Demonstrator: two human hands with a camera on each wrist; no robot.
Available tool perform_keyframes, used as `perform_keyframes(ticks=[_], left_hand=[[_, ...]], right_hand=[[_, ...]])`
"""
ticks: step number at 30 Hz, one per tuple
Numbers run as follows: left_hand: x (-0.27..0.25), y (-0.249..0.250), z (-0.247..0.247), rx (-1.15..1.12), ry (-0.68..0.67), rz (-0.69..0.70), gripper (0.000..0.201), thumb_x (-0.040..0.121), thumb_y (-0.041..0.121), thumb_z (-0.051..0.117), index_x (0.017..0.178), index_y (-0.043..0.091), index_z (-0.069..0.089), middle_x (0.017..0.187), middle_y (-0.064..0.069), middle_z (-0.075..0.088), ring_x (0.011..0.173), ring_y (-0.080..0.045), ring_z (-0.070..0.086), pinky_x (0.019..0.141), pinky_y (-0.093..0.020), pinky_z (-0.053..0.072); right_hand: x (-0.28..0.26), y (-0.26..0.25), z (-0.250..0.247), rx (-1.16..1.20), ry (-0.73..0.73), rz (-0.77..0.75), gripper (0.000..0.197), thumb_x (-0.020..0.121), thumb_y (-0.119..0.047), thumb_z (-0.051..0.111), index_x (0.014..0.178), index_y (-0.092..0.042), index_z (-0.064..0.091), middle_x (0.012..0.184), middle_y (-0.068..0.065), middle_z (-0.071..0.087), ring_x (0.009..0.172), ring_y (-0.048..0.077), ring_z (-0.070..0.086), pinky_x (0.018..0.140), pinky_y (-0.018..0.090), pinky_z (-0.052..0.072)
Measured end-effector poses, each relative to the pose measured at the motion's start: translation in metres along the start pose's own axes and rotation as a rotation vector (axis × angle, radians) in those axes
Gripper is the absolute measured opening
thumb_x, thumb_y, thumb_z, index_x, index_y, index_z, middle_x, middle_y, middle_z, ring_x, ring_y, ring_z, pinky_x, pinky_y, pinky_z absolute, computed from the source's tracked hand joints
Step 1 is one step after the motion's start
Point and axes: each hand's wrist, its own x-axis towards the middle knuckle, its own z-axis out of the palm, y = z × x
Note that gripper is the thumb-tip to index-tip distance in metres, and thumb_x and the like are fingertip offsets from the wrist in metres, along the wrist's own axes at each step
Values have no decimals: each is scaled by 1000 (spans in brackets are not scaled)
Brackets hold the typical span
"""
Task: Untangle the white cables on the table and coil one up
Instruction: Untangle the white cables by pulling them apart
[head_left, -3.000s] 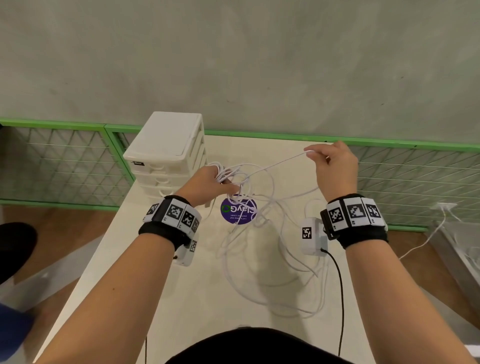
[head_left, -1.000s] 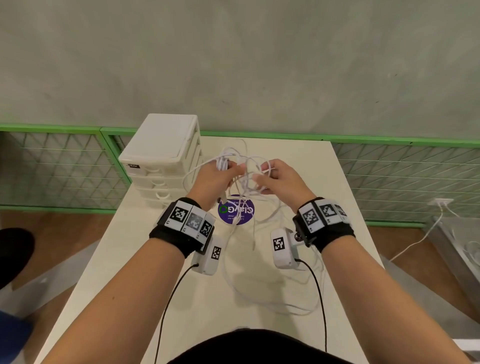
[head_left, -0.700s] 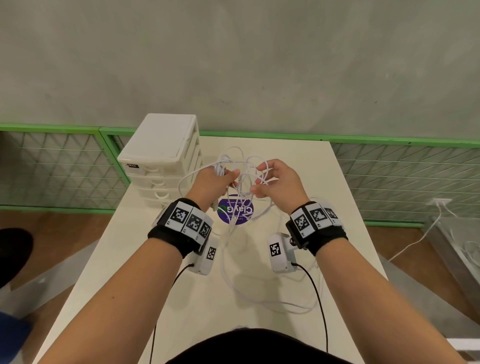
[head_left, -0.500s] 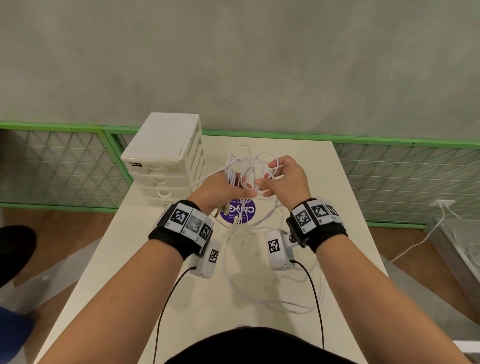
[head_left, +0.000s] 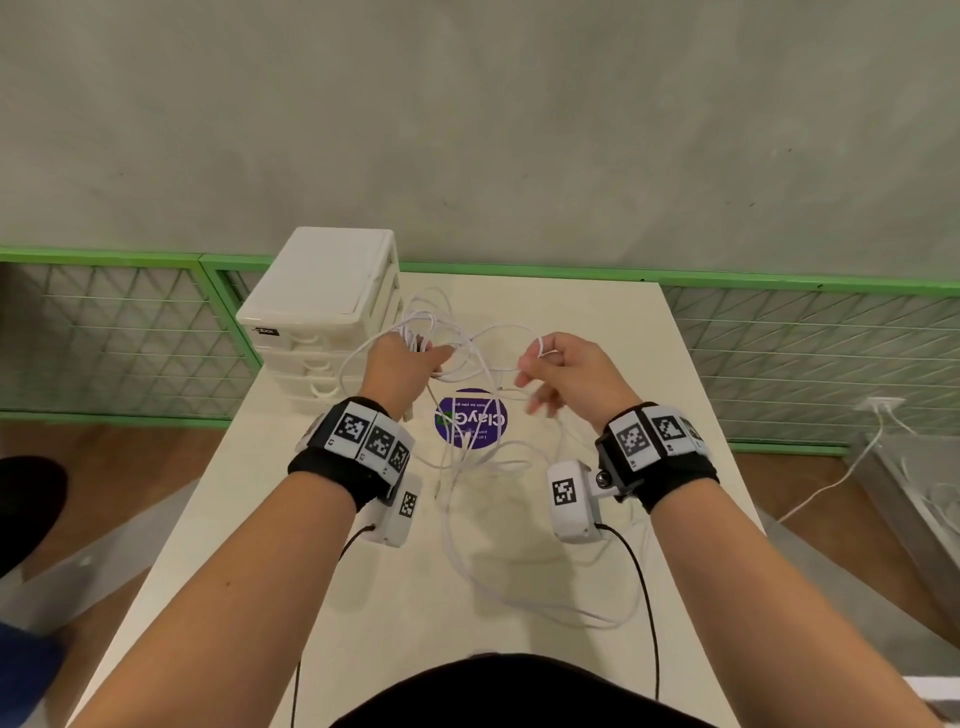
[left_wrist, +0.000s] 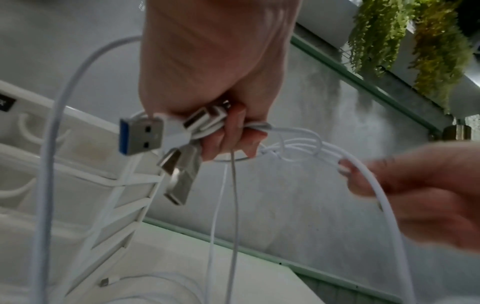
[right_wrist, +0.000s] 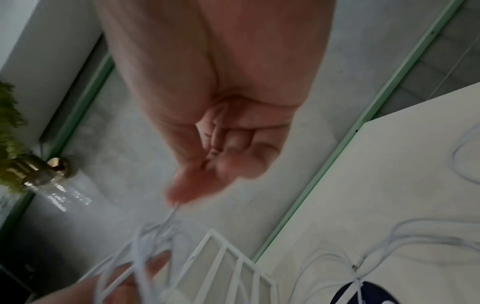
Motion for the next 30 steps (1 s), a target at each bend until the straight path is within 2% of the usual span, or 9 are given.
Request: perform_keyframes(ticks=[5, 8, 10, 12, 16, 19, 22, 25, 30], left_hand=[[10, 2, -26, -114, 118, -44, 31, 88, 26, 67, 68, 6, 53, 55, -6, 46, 35, -16, 43, 28, -15, 29], [9, 11, -27, -126, 66, 17, 34, 89, 25, 64, 61, 11, 52, 45, -2, 51, 30, -7, 42, 32, -14, 26], [4, 20, -18, -169, 10, 50, 33, 91, 25, 62, 63, 10, 53, 39, 1, 55, 34, -8, 48, 33, -14, 28], [1, 27, -13, -245, -15, 62, 33, 92, 23, 61, 64, 8, 54, 39, 0, 58, 32, -7, 50, 32, -12, 29], [2, 30, -26, -270, 46, 61, 33, 91, 23, 61, 63, 9, 52, 38, 1, 56, 31, -10, 44, 33, -15, 28], [9, 25, -46, -378, 162, 5, 29, 90, 18, 59, 65, 12, 46, 37, 5, 48, 30, -8, 40, 33, -14, 27], [16, 20, -60, -428, 272, -17, 24, 89, 17, 57, 70, 12, 45, 52, -1, 47, 28, -6, 38, 33, -11, 23], [22, 16, -67, -549, 347, 2, 25, 91, 13, 56, 69, 13, 43, 58, 0, 46, 30, -6, 39, 33, -14, 25], [29, 14, -73, -611, 426, 5, 29, 89, 12, 55, 63, 14, 43, 56, 1, 46, 34, -10, 40, 38, -20, 27]], right_hand=[[-2, 16, -30, -270, 176, 45, 22, 91, -32, 59, 91, -13, 68, 55, -5, 45, 41, 2, 39, 46, 16, 32], [-7, 15, -24, -318, -43, 67, 29, 90, -38, 58, 103, -16, 68, 74, -5, 60, 67, 8, 54, 63, 22, 42], [-8, 17, -6, -308, -173, 50, 28, 87, -27, 65, 112, -16, 65, 88, -8, 65, 79, 1, 59, 71, 10, 45], [-6, 24, 7, -302, -192, 24, 22, 86, -16, 67, 107, -11, 66, 86, -1, 66, 69, -1, 61, 63, 5, 44], [-1, 34, -14, -284, -17, 41, 16, 92, -12, 56, 98, -5, 69, 64, 0, 54, 38, 5, 43, 40, 14, 35], [4, 47, -50, -409, 290, -20, 17, 92, -13, 56, 97, -9, 72, 63, -1, 56, 60, 11, 50, 52, 12, 37], [3, 74, -85, -514, 536, 138, 19, 92, -16, 54, 99, -10, 71, 78, 7, 66, 77, 21, 57, 67, 22, 40], [-9, 97, -105, -584, 631, 336, 23, 93, -17, 50, 105, -9, 68, 105, 16, 67, 98, 32, 60, 80, 32, 43], [-34, 120, -118, -602, 683, 518, 28, 95, -12, 44, 113, -4, 64, 116, 19, 63, 108, 35, 57, 84, 34, 43]])
